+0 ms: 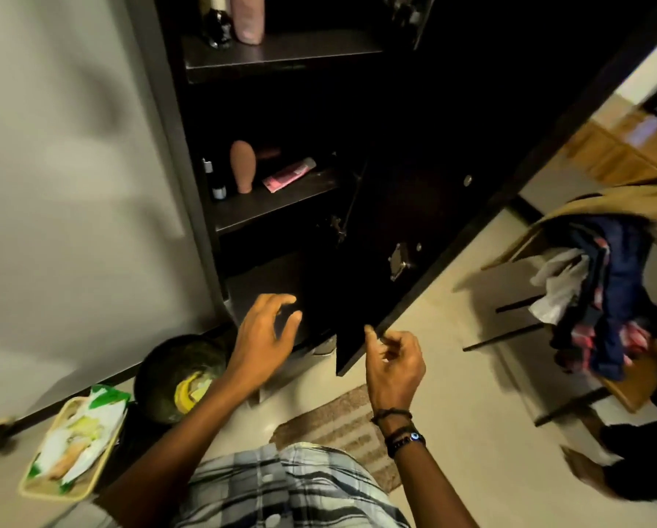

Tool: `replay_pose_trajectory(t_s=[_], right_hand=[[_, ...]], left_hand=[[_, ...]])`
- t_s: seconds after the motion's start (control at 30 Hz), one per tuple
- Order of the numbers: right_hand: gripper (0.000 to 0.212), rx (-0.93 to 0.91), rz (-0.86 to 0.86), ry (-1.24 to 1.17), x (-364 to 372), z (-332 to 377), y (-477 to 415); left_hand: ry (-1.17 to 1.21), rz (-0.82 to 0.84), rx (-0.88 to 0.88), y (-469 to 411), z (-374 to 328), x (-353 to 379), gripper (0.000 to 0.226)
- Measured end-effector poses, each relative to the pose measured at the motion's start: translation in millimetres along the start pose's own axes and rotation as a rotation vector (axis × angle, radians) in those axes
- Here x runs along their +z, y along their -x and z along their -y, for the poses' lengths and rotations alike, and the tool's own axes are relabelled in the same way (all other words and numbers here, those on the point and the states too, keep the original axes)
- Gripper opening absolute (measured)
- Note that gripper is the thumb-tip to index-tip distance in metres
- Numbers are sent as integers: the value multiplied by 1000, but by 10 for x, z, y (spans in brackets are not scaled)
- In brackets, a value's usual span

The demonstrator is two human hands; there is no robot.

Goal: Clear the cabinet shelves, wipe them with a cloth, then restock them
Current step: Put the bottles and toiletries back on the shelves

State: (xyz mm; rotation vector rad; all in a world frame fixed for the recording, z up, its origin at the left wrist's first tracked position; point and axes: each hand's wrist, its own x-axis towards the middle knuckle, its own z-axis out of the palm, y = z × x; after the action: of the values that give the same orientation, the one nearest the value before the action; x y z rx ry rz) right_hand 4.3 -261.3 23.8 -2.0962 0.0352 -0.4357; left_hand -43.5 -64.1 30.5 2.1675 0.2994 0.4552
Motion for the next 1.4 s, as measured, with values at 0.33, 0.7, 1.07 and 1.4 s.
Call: replay_pose_trajectory(t_s=[0.33, 0.7, 1.07, 1.4], right_hand=[[44, -106, 283, -5, 1149, 953, 284], [41, -94, 390, 126, 1562, 1353, 194], [35, -181, 528, 243, 1952, 1585, 7], [30, -308, 937, 496, 2110, 1397, 362]], left_hand=[[0, -82, -79, 58, 731, -999, 28], [-16, -138, -204, 115, 1111, -1333, 26], [-67, -183, -322, 9, 1105, -1202, 28], [-194, -38, -498, 194, 1269, -1109, 52]])
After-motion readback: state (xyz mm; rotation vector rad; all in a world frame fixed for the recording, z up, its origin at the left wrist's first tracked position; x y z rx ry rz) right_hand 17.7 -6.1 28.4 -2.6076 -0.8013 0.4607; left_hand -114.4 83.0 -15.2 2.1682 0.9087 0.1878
